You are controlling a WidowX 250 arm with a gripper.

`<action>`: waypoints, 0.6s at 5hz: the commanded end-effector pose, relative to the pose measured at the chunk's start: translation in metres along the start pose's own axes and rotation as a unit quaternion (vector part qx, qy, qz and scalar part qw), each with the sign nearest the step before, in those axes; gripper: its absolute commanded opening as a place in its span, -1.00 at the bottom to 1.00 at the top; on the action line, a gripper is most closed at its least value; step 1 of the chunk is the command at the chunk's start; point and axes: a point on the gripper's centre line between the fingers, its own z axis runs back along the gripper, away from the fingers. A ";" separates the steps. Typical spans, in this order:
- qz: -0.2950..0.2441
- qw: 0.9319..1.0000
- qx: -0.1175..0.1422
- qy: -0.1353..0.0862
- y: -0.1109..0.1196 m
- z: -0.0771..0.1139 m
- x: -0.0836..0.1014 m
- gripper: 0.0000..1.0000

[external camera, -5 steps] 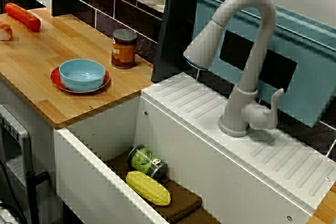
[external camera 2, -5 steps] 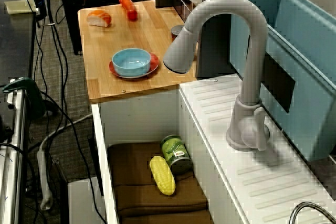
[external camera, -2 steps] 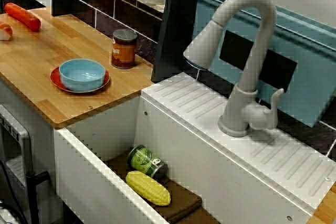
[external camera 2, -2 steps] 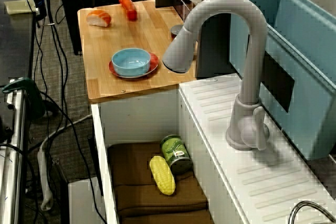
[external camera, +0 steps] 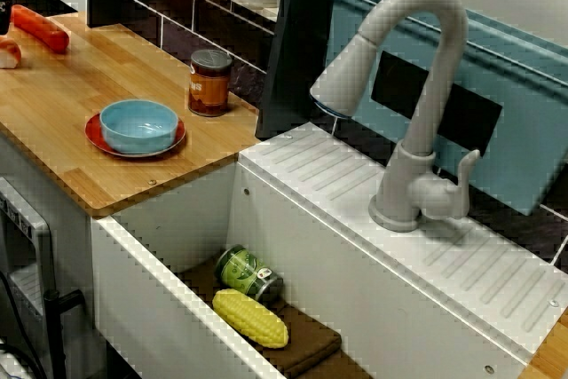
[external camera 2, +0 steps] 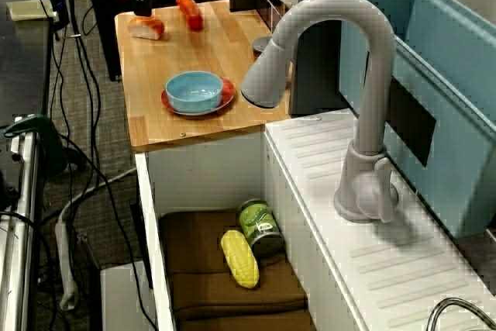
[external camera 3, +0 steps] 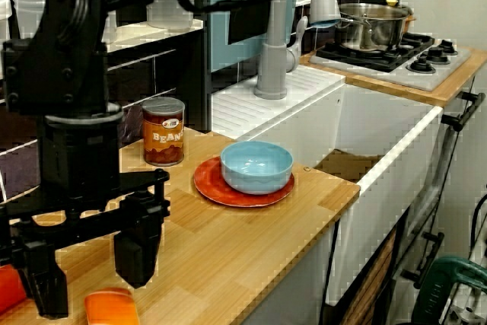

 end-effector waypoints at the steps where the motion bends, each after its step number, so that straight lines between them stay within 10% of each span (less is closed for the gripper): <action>1: 0.004 0.999 0.034 -0.012 0.002 0.019 0.006 1.00; 3: -0.006 1.000 0.030 -0.003 -0.007 0.014 0.008 1.00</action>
